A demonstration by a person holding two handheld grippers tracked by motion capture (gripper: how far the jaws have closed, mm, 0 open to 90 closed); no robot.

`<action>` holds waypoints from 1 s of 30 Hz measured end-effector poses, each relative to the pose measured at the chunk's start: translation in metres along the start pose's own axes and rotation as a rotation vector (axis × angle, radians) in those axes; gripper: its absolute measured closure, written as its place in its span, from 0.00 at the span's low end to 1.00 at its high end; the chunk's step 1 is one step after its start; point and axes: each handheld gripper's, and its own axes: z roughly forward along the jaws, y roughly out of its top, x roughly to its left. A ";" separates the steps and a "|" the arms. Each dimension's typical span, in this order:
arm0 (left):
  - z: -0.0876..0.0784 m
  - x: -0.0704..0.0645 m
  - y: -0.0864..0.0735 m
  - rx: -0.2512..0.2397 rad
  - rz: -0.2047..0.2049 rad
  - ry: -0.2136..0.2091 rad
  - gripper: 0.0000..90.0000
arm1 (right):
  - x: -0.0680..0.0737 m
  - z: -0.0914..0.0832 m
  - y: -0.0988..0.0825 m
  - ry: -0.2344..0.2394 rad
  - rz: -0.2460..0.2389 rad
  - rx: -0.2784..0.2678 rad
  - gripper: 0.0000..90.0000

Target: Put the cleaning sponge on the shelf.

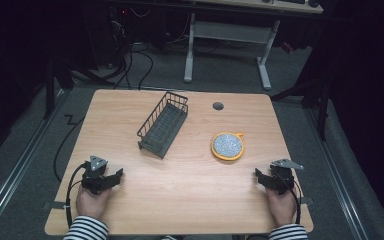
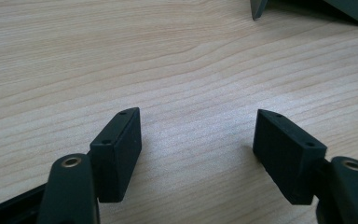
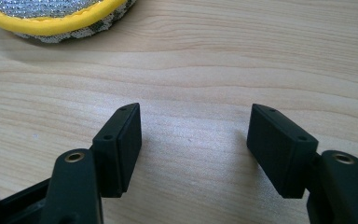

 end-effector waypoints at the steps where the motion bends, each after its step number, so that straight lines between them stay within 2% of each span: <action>1: 0.000 0.000 0.000 -0.001 -0.002 -0.002 0.37 | 0.000 0.000 0.000 0.001 -0.001 0.001 0.39; 11: 0.000 0.002 0.002 -0.001 -0.063 -0.010 0.37 | 0.000 0.000 0.000 0.004 -0.003 0.001 0.38; 12: -0.001 0.003 0.003 0.001 -0.092 -0.018 0.37 | 0.000 0.000 0.000 0.006 -0.006 0.001 0.38; 13: -0.001 0.003 0.003 0.001 -0.092 -0.018 0.38 | 0.000 0.000 0.000 0.007 -0.006 0.001 0.38; 14: -0.002 0.004 0.004 0.003 -0.122 -0.032 0.38 | 0.000 0.000 0.000 0.007 -0.007 0.001 0.38; 16: -0.004 0.003 0.007 0.009 -0.125 -0.043 0.38 | 0.000 0.000 0.000 0.009 -0.008 0.001 0.37; 20: -0.016 -0.003 0.022 -0.026 -0.116 -0.077 0.40 | 0.000 0.000 0.000 0.011 -0.008 0.003 0.37; 23: -0.025 -0.008 0.040 -0.041 -0.106 -0.089 0.40 | 0.001 0.000 0.000 0.012 -0.010 0.004 0.37; 26: -0.032 -0.012 0.057 -0.061 -0.113 -0.112 0.40 | 0.001 0.000 0.000 0.013 -0.010 0.003 0.36; 30: -0.035 -0.018 0.082 -0.072 -0.091 -0.137 0.38 | 0.001 0.000 0.000 0.013 -0.016 0.004 0.36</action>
